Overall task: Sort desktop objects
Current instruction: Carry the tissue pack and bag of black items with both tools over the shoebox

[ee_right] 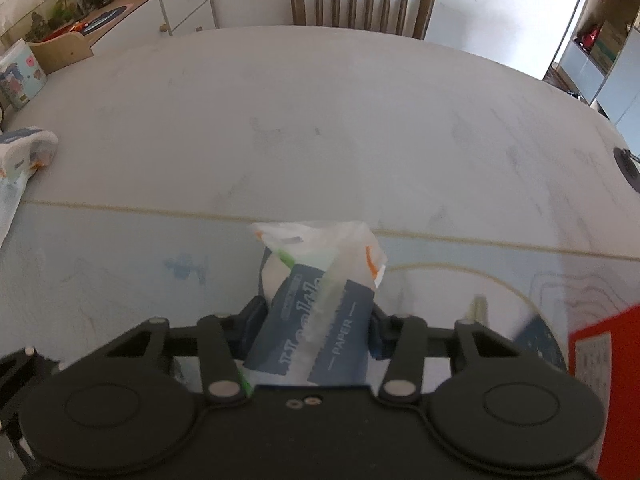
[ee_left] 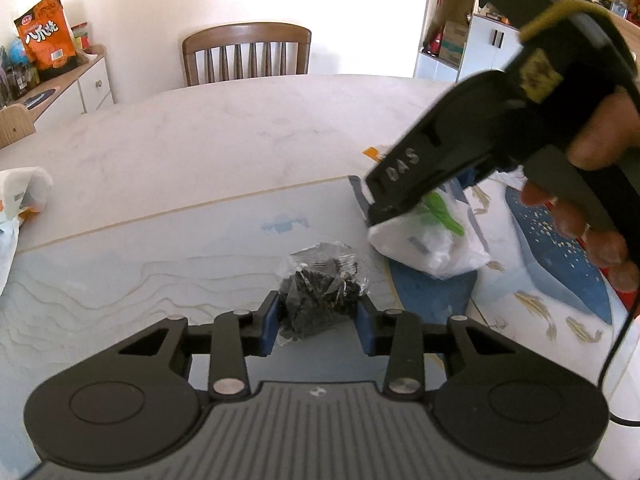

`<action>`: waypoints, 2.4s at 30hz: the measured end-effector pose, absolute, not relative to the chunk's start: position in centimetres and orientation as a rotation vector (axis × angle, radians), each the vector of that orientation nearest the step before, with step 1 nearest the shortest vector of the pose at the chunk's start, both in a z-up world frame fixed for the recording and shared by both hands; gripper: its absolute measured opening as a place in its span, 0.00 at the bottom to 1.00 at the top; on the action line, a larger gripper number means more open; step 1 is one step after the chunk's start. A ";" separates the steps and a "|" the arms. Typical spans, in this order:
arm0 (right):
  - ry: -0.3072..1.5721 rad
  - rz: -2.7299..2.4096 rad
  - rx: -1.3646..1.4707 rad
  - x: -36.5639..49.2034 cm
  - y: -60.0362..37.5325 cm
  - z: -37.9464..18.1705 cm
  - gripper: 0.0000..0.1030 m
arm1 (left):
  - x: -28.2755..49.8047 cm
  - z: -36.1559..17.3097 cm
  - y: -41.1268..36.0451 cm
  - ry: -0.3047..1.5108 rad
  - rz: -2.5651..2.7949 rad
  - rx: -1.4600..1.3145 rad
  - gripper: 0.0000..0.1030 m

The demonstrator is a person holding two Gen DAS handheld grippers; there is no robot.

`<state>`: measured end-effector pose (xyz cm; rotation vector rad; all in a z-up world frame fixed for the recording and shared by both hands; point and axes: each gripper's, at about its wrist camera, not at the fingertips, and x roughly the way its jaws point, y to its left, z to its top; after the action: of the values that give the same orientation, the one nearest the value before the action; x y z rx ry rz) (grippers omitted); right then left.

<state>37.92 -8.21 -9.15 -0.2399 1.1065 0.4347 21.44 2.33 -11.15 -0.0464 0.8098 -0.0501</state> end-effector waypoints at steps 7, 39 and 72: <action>1.128 0.417 -0.219 35.8 -10.2 -9.0 0.44 | 20.0 -10.8 2.1 0.817 -0.065 -0.058 0.34; 1.066 0.435 -0.035 26.0 -20.0 -0.9 0.44 | 14.7 -1.7 -4.7 0.789 -0.279 -0.026 0.34; 0.945 0.267 0.092 27.9 -41.1 1.7 0.45 | 21.1 2.5 -23.4 0.776 -0.492 0.051 0.34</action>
<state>27.85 -41.08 1.73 0.0919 0.9450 0.2666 21.08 -23.36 2.48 0.0513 0.7757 -0.4925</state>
